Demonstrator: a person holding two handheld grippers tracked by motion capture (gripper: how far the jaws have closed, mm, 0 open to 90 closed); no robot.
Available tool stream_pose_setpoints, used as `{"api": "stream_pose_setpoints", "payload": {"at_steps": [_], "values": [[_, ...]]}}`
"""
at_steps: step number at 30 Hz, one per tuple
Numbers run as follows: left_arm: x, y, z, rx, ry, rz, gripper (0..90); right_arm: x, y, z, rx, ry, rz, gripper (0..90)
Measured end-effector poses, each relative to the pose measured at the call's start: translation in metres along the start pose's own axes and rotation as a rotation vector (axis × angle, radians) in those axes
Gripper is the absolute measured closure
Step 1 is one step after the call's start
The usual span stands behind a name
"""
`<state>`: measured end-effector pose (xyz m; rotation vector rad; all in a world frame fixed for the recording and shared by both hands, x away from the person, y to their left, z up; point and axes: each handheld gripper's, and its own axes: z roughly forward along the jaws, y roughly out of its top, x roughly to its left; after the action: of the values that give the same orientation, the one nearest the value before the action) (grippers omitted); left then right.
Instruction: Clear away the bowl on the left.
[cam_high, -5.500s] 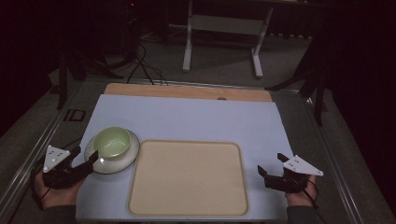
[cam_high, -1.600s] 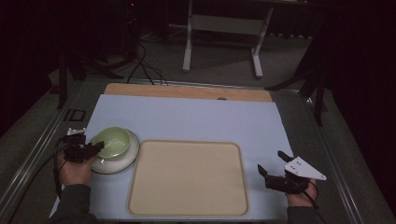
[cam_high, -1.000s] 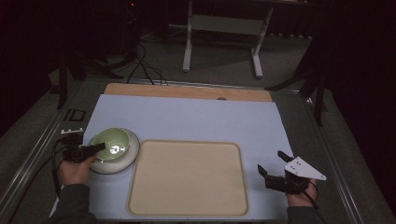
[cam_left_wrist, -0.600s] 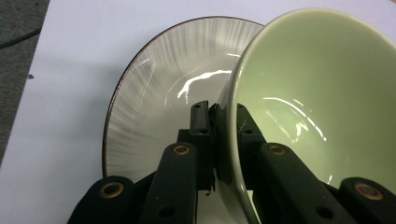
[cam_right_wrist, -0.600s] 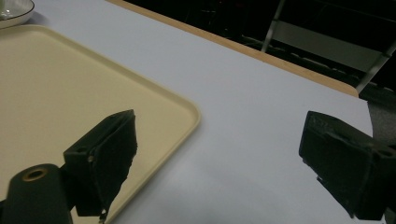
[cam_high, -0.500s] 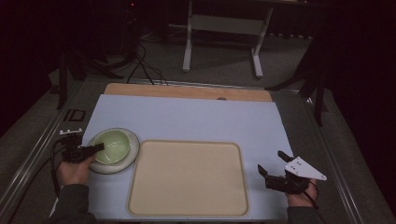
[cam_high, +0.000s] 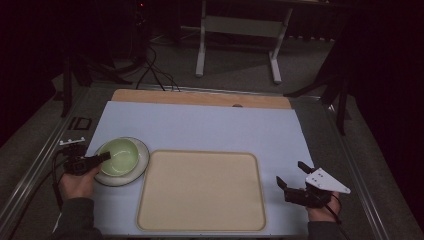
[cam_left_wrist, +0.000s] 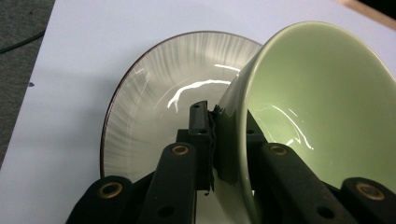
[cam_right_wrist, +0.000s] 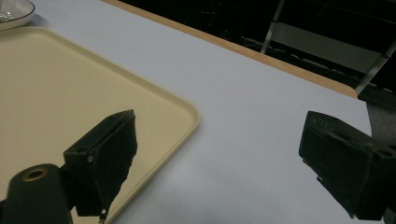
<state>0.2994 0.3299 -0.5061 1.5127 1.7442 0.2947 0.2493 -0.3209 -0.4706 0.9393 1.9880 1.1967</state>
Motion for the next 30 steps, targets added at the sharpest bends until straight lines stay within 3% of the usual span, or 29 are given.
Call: {"api": "stream_pose_setpoints", "payload": {"at_steps": [18, 30], "values": [[-0.003, 0.001, -0.016, -0.089, -0.034, -0.025, 82.0, 0.0, 0.0, -0.001, -0.004, -0.002, 0.0, 10.8], [-0.007, 0.001, -0.022, -0.119, -0.052, -0.037, 81.9, 0.0, 0.0, -0.001, -0.004, 0.0, -0.002, 10.9]]}}
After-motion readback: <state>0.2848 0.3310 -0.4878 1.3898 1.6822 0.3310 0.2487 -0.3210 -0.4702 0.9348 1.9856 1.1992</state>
